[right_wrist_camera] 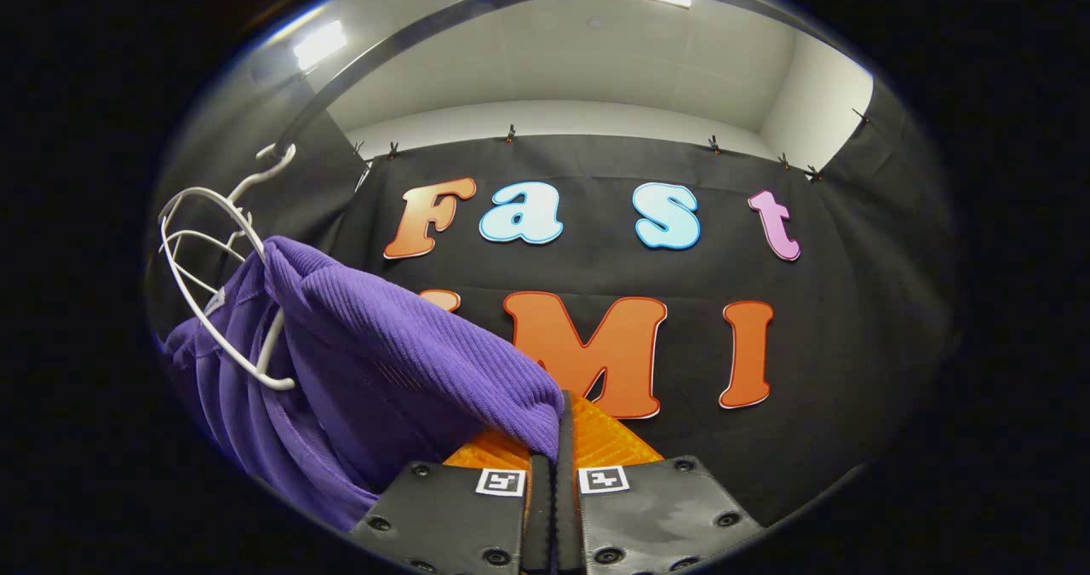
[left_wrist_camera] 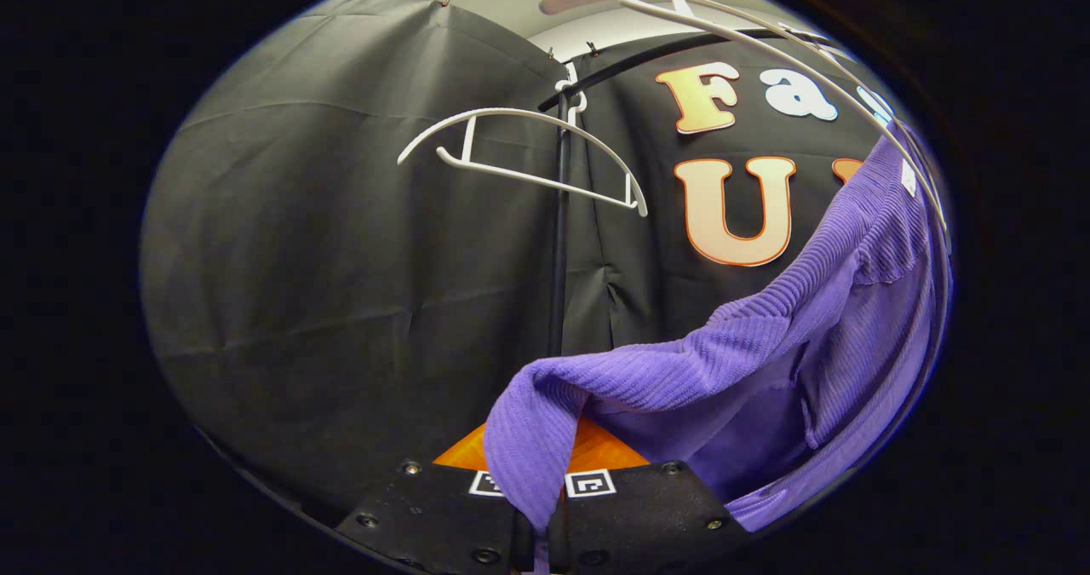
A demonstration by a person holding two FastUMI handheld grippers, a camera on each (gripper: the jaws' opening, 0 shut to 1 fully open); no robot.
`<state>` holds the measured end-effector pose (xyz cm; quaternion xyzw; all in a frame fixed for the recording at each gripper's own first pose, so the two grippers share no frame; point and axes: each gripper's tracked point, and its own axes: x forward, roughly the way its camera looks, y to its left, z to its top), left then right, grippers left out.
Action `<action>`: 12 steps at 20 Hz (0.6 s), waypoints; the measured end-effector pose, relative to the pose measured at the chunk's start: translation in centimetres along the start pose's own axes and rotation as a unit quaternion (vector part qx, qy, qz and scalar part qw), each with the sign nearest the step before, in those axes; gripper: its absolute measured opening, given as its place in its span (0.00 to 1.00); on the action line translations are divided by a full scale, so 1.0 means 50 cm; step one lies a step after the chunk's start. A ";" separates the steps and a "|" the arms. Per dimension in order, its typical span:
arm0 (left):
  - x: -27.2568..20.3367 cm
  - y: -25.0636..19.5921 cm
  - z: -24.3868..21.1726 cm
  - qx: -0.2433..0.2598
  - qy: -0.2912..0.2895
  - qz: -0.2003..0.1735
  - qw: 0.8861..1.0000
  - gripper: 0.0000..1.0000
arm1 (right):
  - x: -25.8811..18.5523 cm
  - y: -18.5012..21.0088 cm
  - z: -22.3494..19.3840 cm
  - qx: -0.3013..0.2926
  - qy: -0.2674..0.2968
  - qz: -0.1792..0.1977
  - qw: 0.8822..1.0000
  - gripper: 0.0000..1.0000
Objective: Grasp the clothes on the hanger with both hands and then place them into the laundry hamper below.
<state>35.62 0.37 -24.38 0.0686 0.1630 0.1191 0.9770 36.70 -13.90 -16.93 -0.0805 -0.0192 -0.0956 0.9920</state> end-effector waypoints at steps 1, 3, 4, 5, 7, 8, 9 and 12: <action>-0.007 -0.009 -0.002 0.001 0.003 -0.005 1.000 0.04 | 0.020 -0.010 -0.014 -0.002 0.008 -0.006 1.000 0.10; -0.017 -0.017 -0.008 0.003 0.006 -0.013 1.000 0.04 | 0.070 -0.057 -0.042 -0.001 0.017 -0.039 0.999 0.10; -0.020 -0.018 -0.010 0.003 0.006 -0.012 1.000 0.04 | 0.083 -0.083 -0.053 0.008 0.019 -0.051 0.998 0.10; -0.021 -0.022 -0.011 0.001 0.006 -0.012 1.000 0.04 | 0.084 -0.097 -0.067 0.025 0.024 -0.059 0.998 0.10; -0.023 -0.045 -0.030 -0.021 0.017 -0.031 0.999 0.08 | 0.069 -0.107 -0.104 0.046 0.040 -0.054 0.997 0.10; -0.032 -0.055 -0.041 -0.031 0.023 -0.038 0.999 0.08 | 0.057 -0.109 -0.124 0.042 0.050 -0.055 0.996 0.10; -0.036 -0.052 -0.052 -0.032 0.029 -0.034 0.998 0.08 | 0.041 -0.121 -0.134 0.028 0.054 -0.062 0.996 0.10; -0.051 -0.045 -0.078 -0.034 0.042 -0.028 0.998 0.08 | 0.001 -0.143 -0.131 0.014 0.047 -0.070 0.996 0.10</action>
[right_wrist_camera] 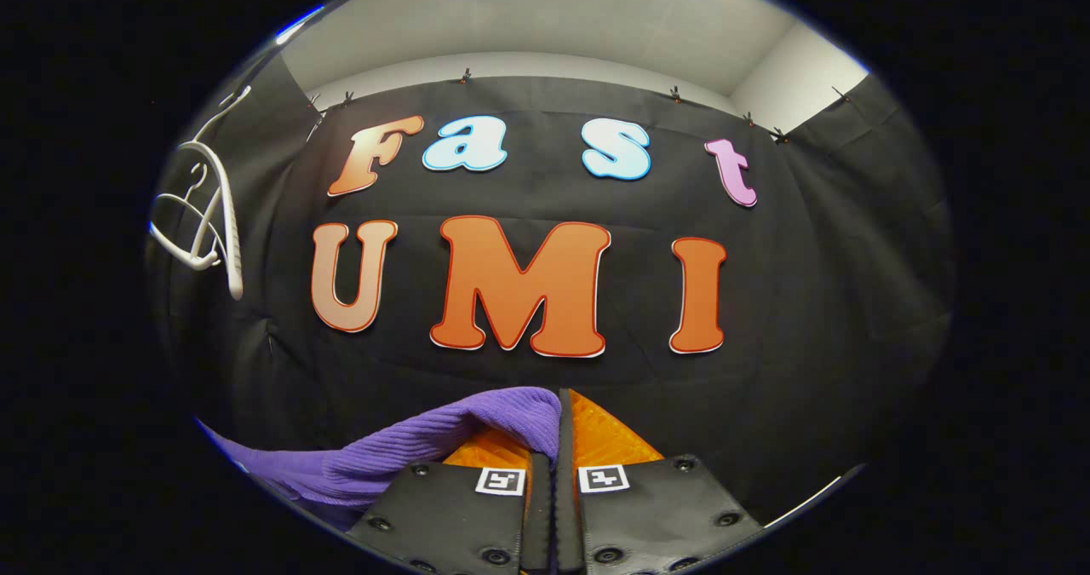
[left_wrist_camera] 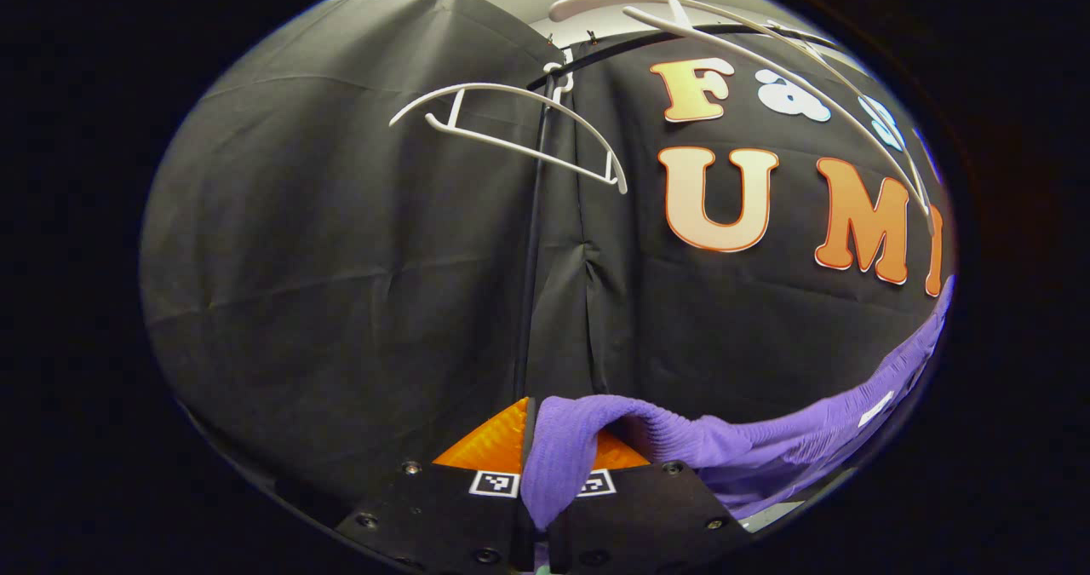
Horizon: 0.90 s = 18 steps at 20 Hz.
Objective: Grasp the clothes on the hanger with both hands and then place them into the laundry hamper below.
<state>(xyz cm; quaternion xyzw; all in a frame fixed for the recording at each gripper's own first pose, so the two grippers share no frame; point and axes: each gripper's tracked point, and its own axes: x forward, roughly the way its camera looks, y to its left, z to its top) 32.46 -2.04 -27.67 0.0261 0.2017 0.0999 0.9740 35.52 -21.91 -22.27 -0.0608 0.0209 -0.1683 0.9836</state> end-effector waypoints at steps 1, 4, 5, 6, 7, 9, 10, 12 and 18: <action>-0.004 0.002 -0.005 -0.003 0.004 0.000 1.000 0.08 | -0.008 -0.007 0.001 0.001 0.001 0.000 1.000 0.10; -0.039 0.012 -0.015 -0.010 0.009 -0.002 1.000 0.08 | -0.033 -0.020 0.010 0.005 0.003 0.007 1.000 0.10; -0.051 0.020 -0.016 -0.008 0.012 -0.001 1.000 0.08 | -0.044 -0.019 0.012 0.007 0.005 0.012 1.000 0.10; -0.068 0.030 -0.019 -0.002 0.013 0.000 1.000 0.09 | -0.056 -0.017 0.013 0.008 0.008 0.019 1.000 0.10; -0.085 0.038 -0.016 0.004 0.010 0.000 1.000 0.09 | -0.070 -0.011 0.013 0.011 0.012 0.028 0.999 0.10; -0.112 0.031 -0.011 0.014 0.005 -0.013 1.000 0.08 | -0.095 0.019 0.014 0.023 0.021 0.062 0.998 0.10; -0.120 0.022 -0.010 0.017 0.004 -0.021 1.000 0.08 | -0.107 0.039 0.011 0.028 0.028 0.081 0.996 0.10; -0.131 -0.002 -0.008 0.022 0.003 -0.034 0.999 0.08 | -0.122 0.067 -0.013 0.036 0.050 0.100 0.993 0.10; -0.143 -0.111 -0.022 0.037 0.009 -0.092 0.995 0.08 | -0.189 0.205 -0.064 0.044 0.096 0.175 0.979 0.10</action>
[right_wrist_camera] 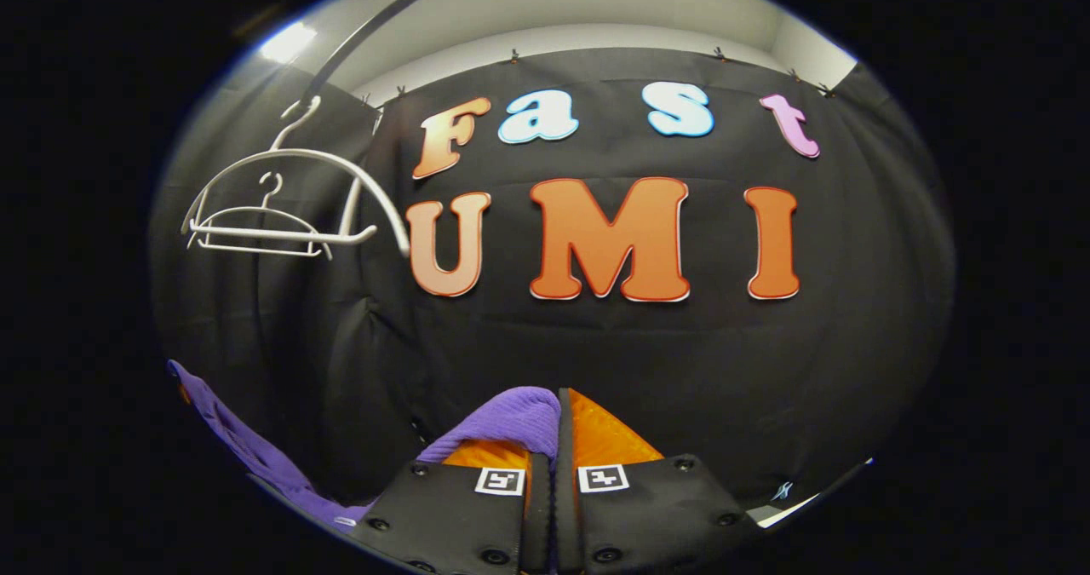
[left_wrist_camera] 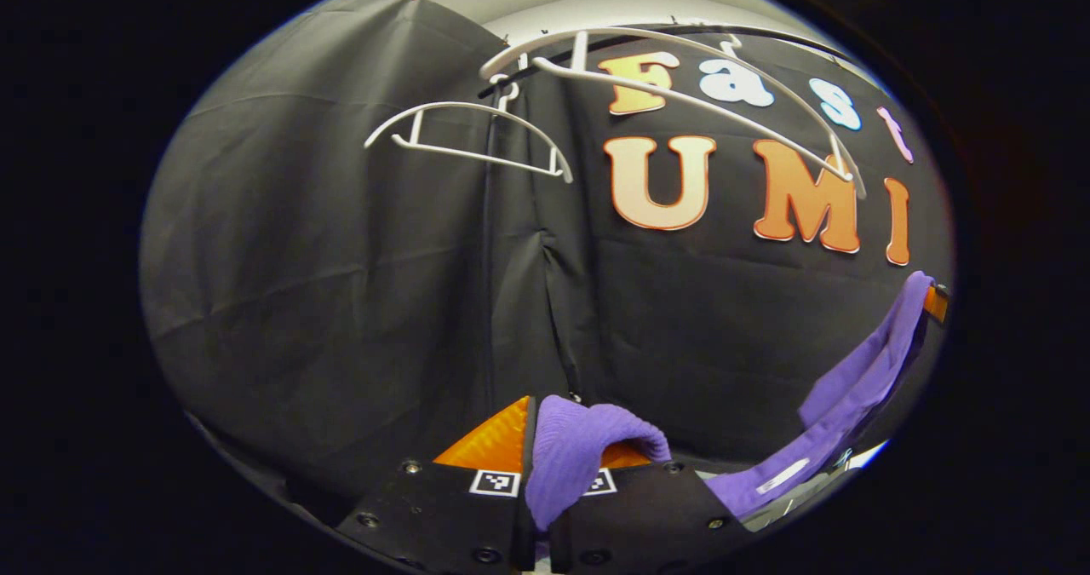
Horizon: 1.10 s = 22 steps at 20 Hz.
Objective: Grasp the clothes on the hanger with both hands and then place them into the laundry hamper below.
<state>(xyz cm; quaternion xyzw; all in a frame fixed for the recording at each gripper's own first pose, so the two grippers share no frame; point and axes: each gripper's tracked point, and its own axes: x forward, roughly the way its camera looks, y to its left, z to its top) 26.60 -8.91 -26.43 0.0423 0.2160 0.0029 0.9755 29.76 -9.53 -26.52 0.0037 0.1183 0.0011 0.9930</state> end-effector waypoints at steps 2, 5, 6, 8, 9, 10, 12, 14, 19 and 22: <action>-0.001 -0.063 -0.010 -0.004 0.005 -0.035 0.999 0.08 | -0.010 0.059 -0.021 0.008 0.015 0.035 0.999 0.10; 0.004 -0.154 -0.045 -0.036 0.035 -0.093 0.994 0.07 | -0.013 0.137 -0.068 0.019 0.048 0.076 0.996 0.10; 0.002 -0.186 -0.063 -0.055 0.052 -0.111 0.991 0.08 | -0.016 0.157 -0.089 0.021 0.060 0.086 0.994 0.10; 0.004 -0.250 -0.104 -0.082 0.085 -0.148 0.982 0.08 | -0.021 0.195 -0.135 0.045 0.092 0.102 0.990 0.10; 0.004 -0.275 -0.132 -0.089 0.111 -0.157 0.977 0.08 | -0.027 0.214 -0.165 0.059 0.113 0.108 0.986 0.10; -0.002 -0.287 -0.165 -0.096 0.140 -0.164 0.972 0.09 | -0.033 0.225 -0.197 0.067 0.132 0.111 0.983 0.10; -0.002 -0.310 -0.215 -0.121 0.168 -0.172 0.963 0.08 | -0.035 0.243 -0.266 0.063 0.164 0.109 0.978 0.10; 0.016 -0.322 -0.296 -0.108 0.209 -0.170 0.957 0.10 | -0.043 0.253 -0.356 0.055 0.204 0.109 0.971 0.10; -0.005 -0.325 -0.427 -0.088 0.291 -0.157 0.940 0.12 | -0.084 0.262 -0.550 0.056 0.312 0.112 0.942 0.10; -0.005 -0.321 -0.481 -0.068 0.316 -0.154 0.934 0.12 | -0.099 0.262 -0.622 0.075 0.362 0.104 0.923 0.10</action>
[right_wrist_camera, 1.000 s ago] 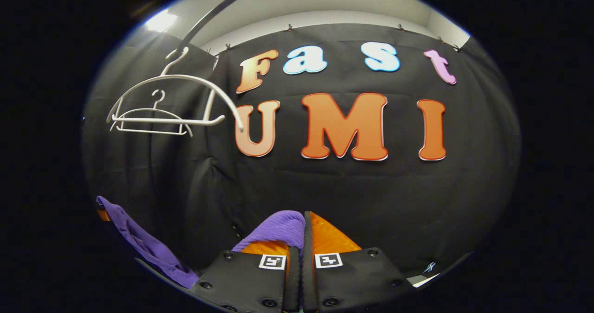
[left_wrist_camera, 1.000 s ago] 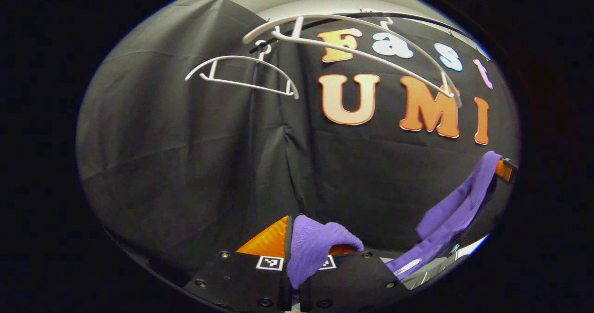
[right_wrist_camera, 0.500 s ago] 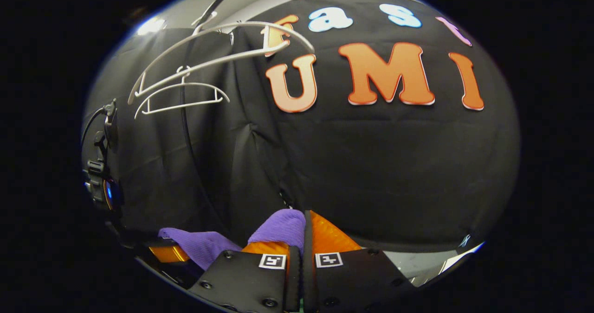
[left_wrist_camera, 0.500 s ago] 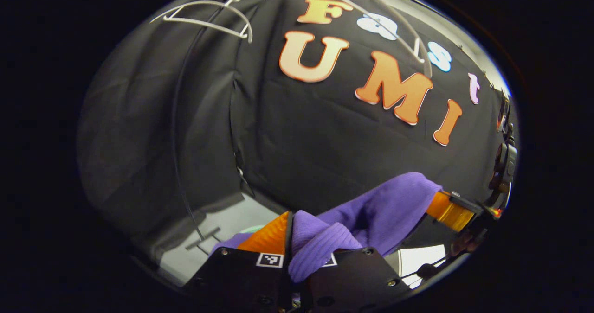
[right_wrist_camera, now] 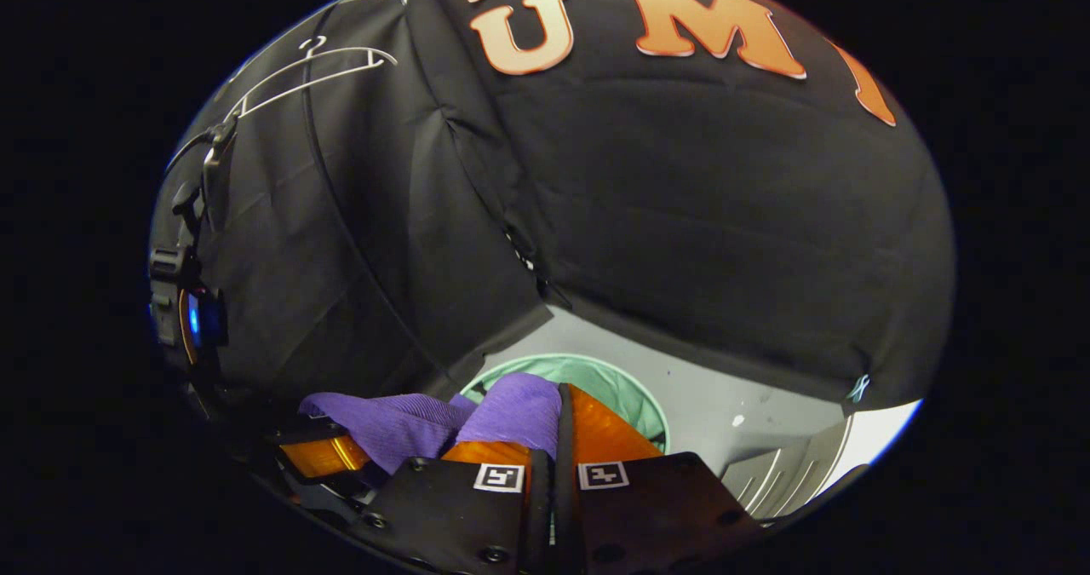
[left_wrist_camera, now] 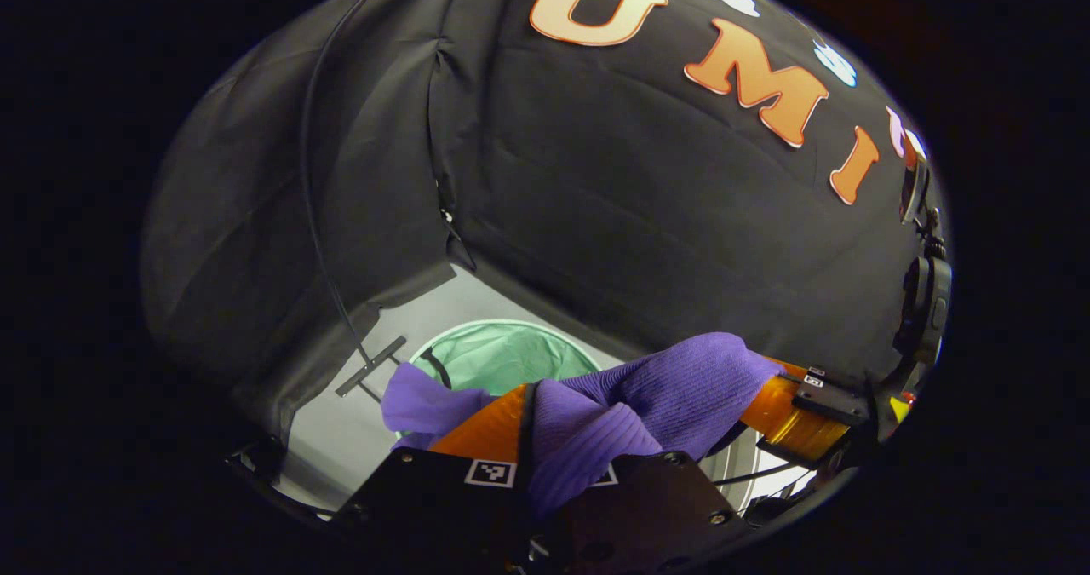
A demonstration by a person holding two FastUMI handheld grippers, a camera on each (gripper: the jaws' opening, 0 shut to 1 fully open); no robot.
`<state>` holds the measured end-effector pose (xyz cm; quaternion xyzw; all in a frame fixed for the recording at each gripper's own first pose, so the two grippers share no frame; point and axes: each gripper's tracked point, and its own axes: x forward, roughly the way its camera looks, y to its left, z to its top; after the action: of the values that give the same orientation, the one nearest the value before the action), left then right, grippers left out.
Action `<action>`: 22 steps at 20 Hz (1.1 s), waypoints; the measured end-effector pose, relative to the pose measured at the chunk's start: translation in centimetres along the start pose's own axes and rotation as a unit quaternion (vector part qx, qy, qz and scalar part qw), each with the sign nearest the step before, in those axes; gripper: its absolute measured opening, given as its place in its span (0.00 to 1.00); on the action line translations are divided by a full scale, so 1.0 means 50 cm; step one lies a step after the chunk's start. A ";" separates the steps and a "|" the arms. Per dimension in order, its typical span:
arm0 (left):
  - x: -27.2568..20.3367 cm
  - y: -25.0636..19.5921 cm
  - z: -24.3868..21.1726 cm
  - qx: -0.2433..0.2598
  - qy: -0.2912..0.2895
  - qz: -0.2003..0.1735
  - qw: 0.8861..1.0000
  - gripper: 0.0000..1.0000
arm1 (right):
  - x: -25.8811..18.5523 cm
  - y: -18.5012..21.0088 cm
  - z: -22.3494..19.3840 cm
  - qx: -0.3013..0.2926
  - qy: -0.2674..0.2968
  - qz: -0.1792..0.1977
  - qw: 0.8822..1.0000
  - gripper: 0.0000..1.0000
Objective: Grasp the clothes on the hanger with both hands and then place them into the laundry hamper below.
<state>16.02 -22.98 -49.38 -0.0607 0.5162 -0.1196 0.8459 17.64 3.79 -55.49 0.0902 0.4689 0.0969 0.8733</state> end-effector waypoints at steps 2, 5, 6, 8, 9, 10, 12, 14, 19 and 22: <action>0.010 0.013 -0.031 -0.004 0.024 0.012 1.000 0.12 | 0.026 -0.003 -0.034 0.007 0.037 -0.003 0.999 0.12; 0.028 0.028 -0.060 -0.008 0.048 0.029 0.998 0.27 | 0.054 -0.002 -0.095 -0.014 0.081 0.005 0.997 0.16; 0.026 0.027 -0.060 -0.013 0.053 0.028 0.998 0.27 | 0.052 -0.004 -0.115 -0.023 0.098 0.002 0.995 0.20; 0.021 0.035 -0.069 -0.015 0.061 0.034 0.997 0.27 | 0.051 0.014 -0.137 -0.019 0.117 0.014 0.993 0.35; 0.019 0.034 -0.070 -0.020 0.064 0.034 0.997 0.50 | 0.057 0.019 -0.139 -0.019 0.120 0.019 0.992 0.34; 0.017 0.032 -0.070 -0.025 0.066 0.035 0.997 0.49 | 0.060 0.024 -0.138 -0.020 0.123 0.022 0.992 0.62; 0.019 0.050 -0.084 -0.033 0.070 0.049 0.996 0.51 | 0.062 0.018 -0.141 -0.026 0.128 0.016 0.991 0.85; 0.012 0.079 -0.091 -0.041 0.076 0.069 0.994 0.76 | 0.058 0.008 -0.155 -0.015 0.133 0.010 0.991 0.96; -0.006 0.097 -0.085 -0.067 0.059 0.061 0.994 0.98 | 0.056 -0.001 -0.154 0.006 0.131 -0.001 0.991 0.99; -0.021 0.102 -0.040 -0.041 0.007 0.055 0.998 0.98 | 0.045 0.010 -0.133 0.008 0.106 0.005 0.994 0.99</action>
<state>14.46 -17.76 -50.54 -0.0656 0.5294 -0.0521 0.8443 13.24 5.28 -60.78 0.0885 0.5592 0.1067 0.8174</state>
